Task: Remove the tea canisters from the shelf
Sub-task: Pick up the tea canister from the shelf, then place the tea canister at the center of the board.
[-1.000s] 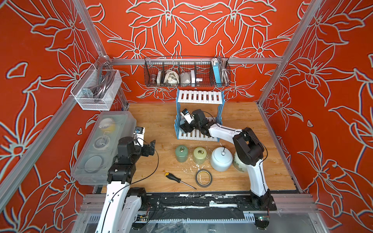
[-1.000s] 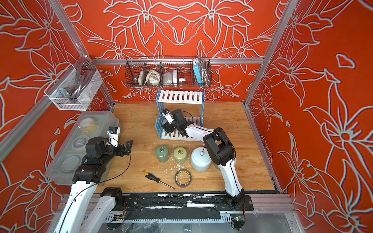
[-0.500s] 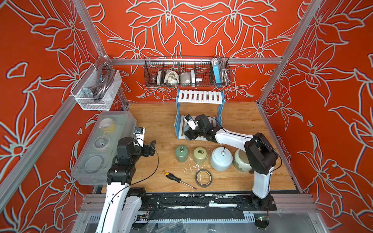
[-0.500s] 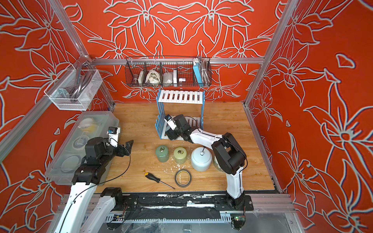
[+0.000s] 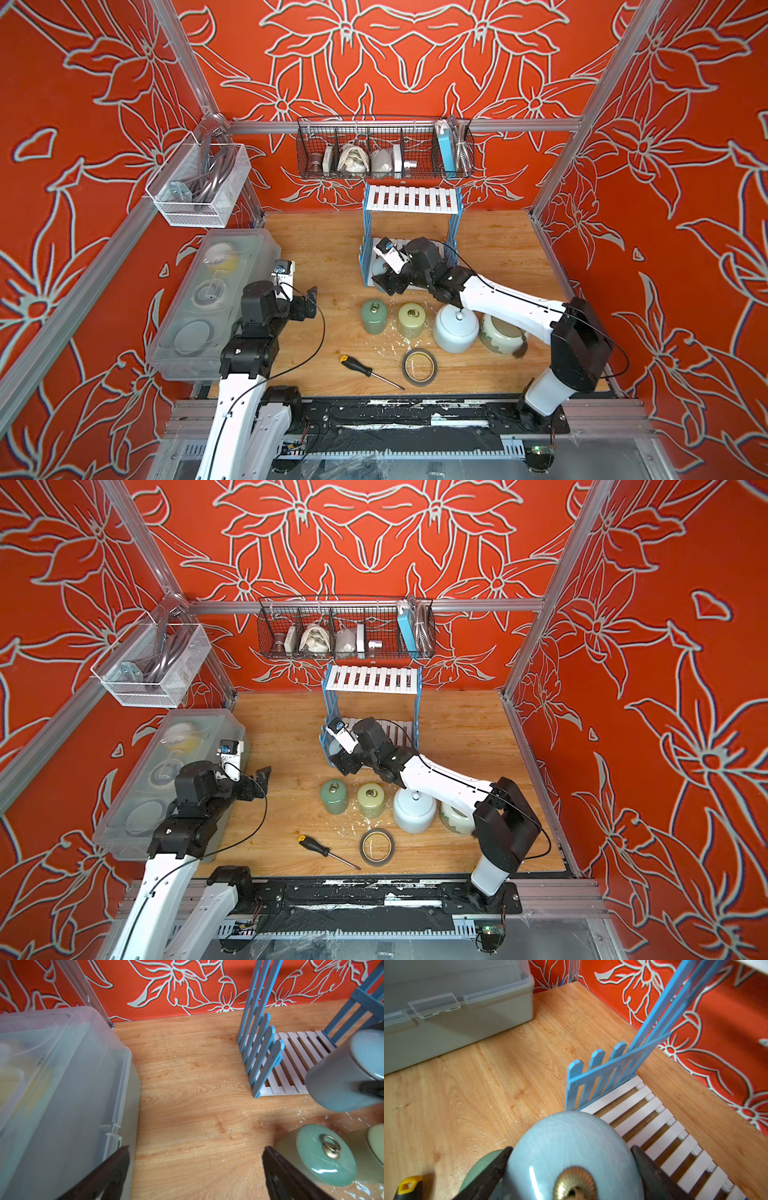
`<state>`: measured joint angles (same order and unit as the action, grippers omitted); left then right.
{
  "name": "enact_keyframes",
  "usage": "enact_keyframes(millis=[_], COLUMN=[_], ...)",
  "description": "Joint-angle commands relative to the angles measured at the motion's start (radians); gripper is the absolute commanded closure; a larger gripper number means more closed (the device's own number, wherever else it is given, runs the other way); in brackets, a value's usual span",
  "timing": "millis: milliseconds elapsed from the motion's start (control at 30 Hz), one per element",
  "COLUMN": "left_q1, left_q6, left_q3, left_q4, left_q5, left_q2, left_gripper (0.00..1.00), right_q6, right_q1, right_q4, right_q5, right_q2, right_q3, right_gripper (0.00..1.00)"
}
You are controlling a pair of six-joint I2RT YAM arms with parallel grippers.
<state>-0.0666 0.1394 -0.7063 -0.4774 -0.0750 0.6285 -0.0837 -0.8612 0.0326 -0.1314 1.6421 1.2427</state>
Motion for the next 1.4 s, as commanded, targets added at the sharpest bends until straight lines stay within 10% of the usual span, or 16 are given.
enact_keyframes(millis=[0,1367], left_q1=[-0.004,-0.003], left_q6=[-0.025,-0.026], left_q3=[-0.036,-0.029], left_q4=[-0.001,0.032], left_q5=[0.052,0.214], left_q2=[-0.005,-0.020], left_gripper=[0.01,0.01], right_q6=[-0.002,0.043], right_q1=[-0.040,-0.187], right_q4=[-0.040,-0.067], right_q5=[0.000,-0.099], right_q2=[-0.035,0.536], right_q3=[0.049,0.459], right_gripper=[0.43,0.40])
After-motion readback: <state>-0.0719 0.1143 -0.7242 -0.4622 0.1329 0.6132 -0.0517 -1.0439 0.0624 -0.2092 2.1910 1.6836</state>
